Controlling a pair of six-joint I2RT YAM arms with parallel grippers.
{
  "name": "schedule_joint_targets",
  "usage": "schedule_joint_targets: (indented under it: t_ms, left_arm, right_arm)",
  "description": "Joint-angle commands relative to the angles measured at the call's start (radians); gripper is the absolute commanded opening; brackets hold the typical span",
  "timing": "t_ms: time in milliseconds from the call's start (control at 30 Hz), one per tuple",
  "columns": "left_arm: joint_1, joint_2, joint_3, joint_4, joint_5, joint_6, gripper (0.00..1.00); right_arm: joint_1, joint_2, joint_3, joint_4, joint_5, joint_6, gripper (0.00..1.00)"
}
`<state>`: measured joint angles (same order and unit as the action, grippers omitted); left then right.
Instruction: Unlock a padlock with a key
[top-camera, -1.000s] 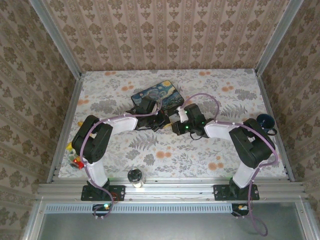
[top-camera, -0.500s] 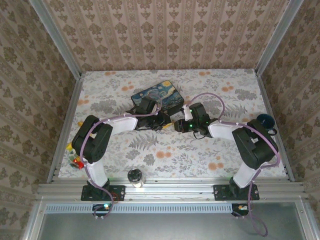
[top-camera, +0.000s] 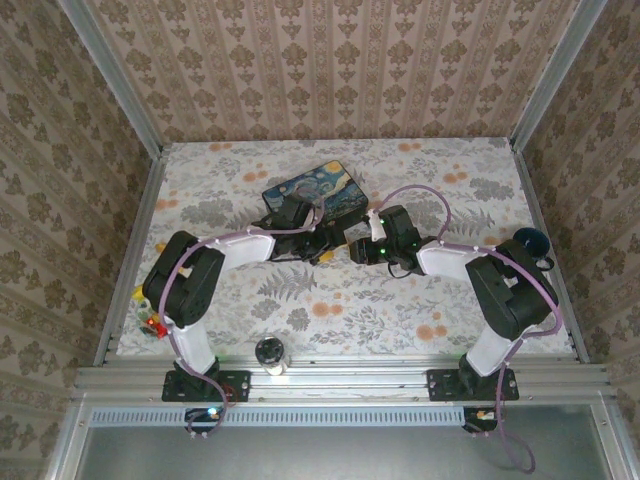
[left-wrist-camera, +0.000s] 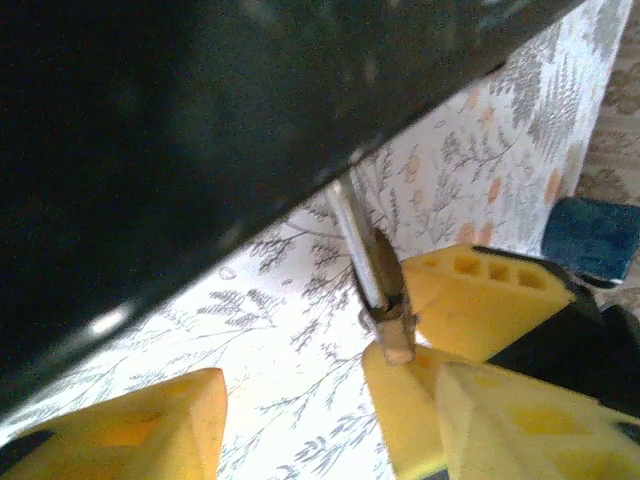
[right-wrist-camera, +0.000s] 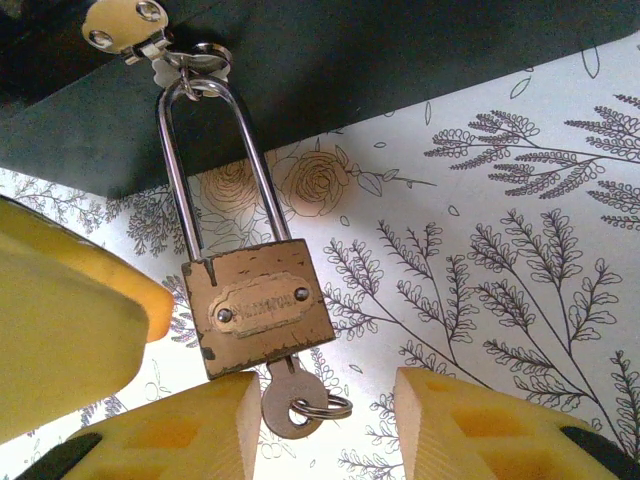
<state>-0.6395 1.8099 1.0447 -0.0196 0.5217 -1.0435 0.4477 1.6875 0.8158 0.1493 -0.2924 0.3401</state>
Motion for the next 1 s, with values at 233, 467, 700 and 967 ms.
schedule_joint_targets:
  t_ms: [233, 467, 700, 967]
  left_arm:
    - [0.021, -0.136, 0.061, -0.367, -0.148, 0.115, 0.91]
    - [0.029, -0.210, 0.127, -0.456, -0.297, 0.187, 1.00]
    - [0.068, -0.249, 0.124, -0.460, -0.362, 0.209, 1.00]
    - [0.122, -0.296, 0.107, -0.463, -0.419, 0.267, 1.00]
  right_arm:
    - [-0.004, -0.067, 0.012, -0.017, 0.018, -0.025, 0.43]
    - [-0.004, -0.069, 0.031, -0.041, 0.022, -0.041, 0.42]
    - [-0.004, -0.070, 0.037, -0.044, 0.016, -0.039, 0.41]
    - [-0.003, -0.056, 0.061, -0.077, 0.007, -0.028, 0.41]
